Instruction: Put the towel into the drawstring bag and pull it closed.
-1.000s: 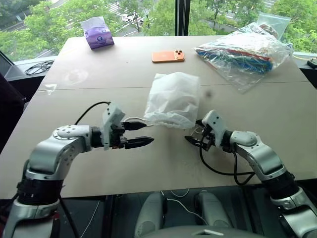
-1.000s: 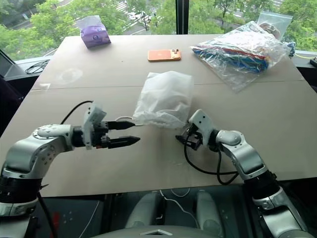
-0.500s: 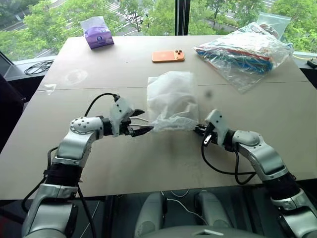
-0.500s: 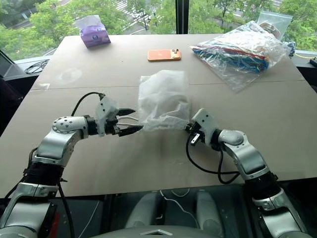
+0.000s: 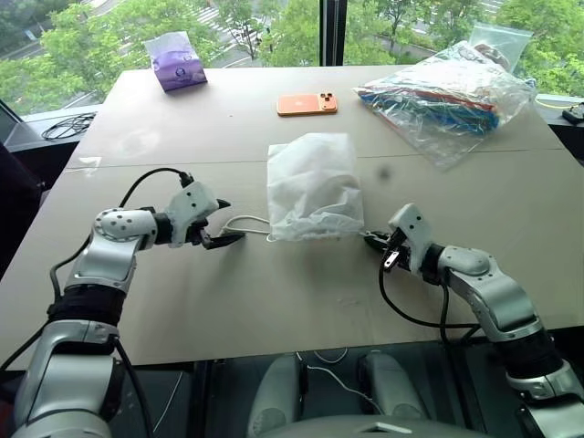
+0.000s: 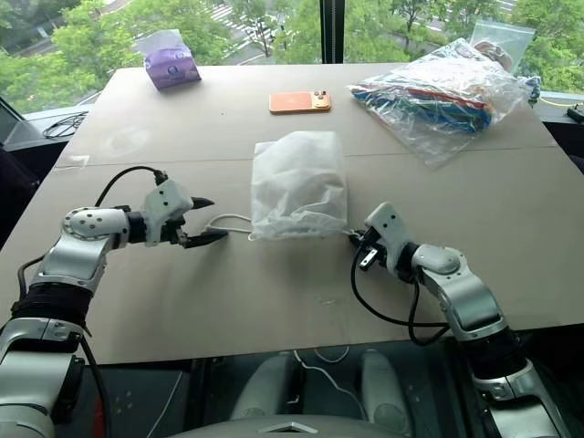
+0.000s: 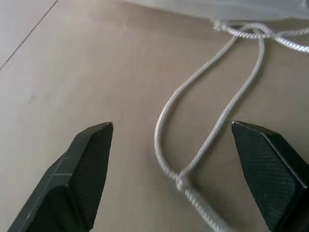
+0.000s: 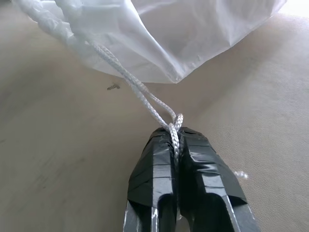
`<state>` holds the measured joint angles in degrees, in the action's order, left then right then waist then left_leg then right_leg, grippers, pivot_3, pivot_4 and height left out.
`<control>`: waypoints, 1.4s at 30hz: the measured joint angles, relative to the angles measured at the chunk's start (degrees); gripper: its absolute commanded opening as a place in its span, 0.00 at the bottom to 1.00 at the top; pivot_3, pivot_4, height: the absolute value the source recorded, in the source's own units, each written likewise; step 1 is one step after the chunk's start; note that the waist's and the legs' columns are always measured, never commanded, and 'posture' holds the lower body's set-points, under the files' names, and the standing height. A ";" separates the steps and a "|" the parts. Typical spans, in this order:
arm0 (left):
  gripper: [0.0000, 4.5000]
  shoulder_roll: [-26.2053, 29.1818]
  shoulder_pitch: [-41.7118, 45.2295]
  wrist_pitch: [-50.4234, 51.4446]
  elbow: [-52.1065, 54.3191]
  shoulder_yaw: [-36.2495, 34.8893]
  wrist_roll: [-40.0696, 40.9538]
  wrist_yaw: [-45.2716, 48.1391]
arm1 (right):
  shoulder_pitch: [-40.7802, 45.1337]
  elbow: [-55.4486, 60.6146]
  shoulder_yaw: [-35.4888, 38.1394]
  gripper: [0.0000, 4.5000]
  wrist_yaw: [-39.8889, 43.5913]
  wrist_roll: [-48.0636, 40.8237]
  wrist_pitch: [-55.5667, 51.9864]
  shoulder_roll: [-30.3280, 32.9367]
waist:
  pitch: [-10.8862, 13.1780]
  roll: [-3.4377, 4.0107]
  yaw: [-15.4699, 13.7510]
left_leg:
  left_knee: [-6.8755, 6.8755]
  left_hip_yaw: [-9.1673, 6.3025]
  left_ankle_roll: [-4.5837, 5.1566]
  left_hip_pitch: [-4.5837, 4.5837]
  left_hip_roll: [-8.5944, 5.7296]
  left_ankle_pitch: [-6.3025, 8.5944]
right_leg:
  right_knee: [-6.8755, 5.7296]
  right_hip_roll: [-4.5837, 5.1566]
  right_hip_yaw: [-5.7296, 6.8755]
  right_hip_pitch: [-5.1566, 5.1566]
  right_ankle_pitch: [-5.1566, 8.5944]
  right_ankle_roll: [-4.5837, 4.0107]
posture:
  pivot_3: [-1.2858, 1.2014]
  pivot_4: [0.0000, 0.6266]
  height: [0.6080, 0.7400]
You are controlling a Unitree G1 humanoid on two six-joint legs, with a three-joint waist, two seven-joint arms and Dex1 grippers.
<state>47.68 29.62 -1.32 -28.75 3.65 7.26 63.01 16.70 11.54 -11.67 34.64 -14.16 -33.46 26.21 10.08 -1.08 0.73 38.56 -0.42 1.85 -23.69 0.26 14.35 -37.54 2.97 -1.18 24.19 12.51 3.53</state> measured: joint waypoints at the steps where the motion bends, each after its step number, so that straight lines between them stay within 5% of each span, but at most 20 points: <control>1: 0.90 -0.50 0.35 -0.38 -0.68 -0.06 -0.04 -0.23 | 0.03 0.00 0.00 0.02 0.03 0.00 -0.03 -0.20 | -0.01 -0.02 -0.18 | 0.03 -0.01 0.00 -0.01 0.00 0.00 | 0.00 0.02 0.02 -0.02 0.00 0.00 | 0.52 0.24 1.00; 8: 0.90 -2.04 1.07 2.15 -2.35 -1.21 0.17 0.60 | 0.06 0.00 0.07 0.02 0.25 0.08 -0.10 -0.32 | -0.05 0.05 -0.24 | 0.05 -0.01 0.00 0.03 -0.04 0.00 | -0.10 0.03 0.06 -0.05 0.00 0.00 | 0.52 0.24 1.00; 12: 0.64 -3.12 1.14 9.04 -2.28 -1.83 1.65 1.79 | 0.05 0.00 0.39 0.00 0.44 0.10 -0.10 -0.16 | -0.10 0.09 -0.24 | 0.07 0.00 0.00 0.21 -0.06 0.00 | -0.08 0.03 0.06 -0.28 0.01 0.01 | 0.52 0.24 1.00; 19: 0.02 -1.73 -0.21 16.14 -0.92 -3.30 2.01 2.22 | 0.05 0.00 0.69 0.00 0.88 0.11 -0.10 0.15 | -0.14 0.16 0.52 | -0.19 0.25 0.01 0.89 0.01 0.01 | -0.05 0.02 -0.25 -0.69 0.03 0.01 | 0.52 0.24 1.00; 27: 0.02 -7.28 -0.99 9.16 -2.58 -8.27 2.98 -6.05 | 0.89 -2.86 4.32 0.00 -1.54 1.99 3.24 1.01 | -0.13 0.14 -0.27 | -0.14 0.16 0.00 0.81 0.02 0.00 | -0.09 0.04 -0.17 -0.65 0.04 -0.02 | 0.52 0.24 1.00; 35: 0.02 -6.79 10.02 -15.20 -15.05 -12.34 -6.26 -33.05 | 7.73 -12.98 16.43 0.00 -13.06 7.02 18.28 1.50 | 0.04 -0.15 -0.10 | -0.31 0.20 -0.01 0.64 -0.06 0.00 | 0.11 0.13 -0.17 -0.48 0.02 -0.02 | 0.52 0.24 1.00; 42: 0.02 -4.34 13.26 -21.18 -24.51 -12.40 -14.85 -54.48 | 8.35 -16.34 19.01 0.00 -17.97 9.52 22.95 1.26 | 0.04 -0.15 0.18 | -0.40 0.25 0.00 0.57 -0.04 0.01 | 0.24 0.13 -0.15 -0.43 0.01 -0.01 | 0.52 0.24 1.00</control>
<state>43.34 42.88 -22.49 -53.26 -8.75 -7.59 8.53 25.05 -4.79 7.33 16.67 -4.63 -10.52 27.47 10.12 -1.23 0.91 38.16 -0.16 1.84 -23.11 0.22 14.36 -37.30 3.11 -1.33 23.76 12.52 3.52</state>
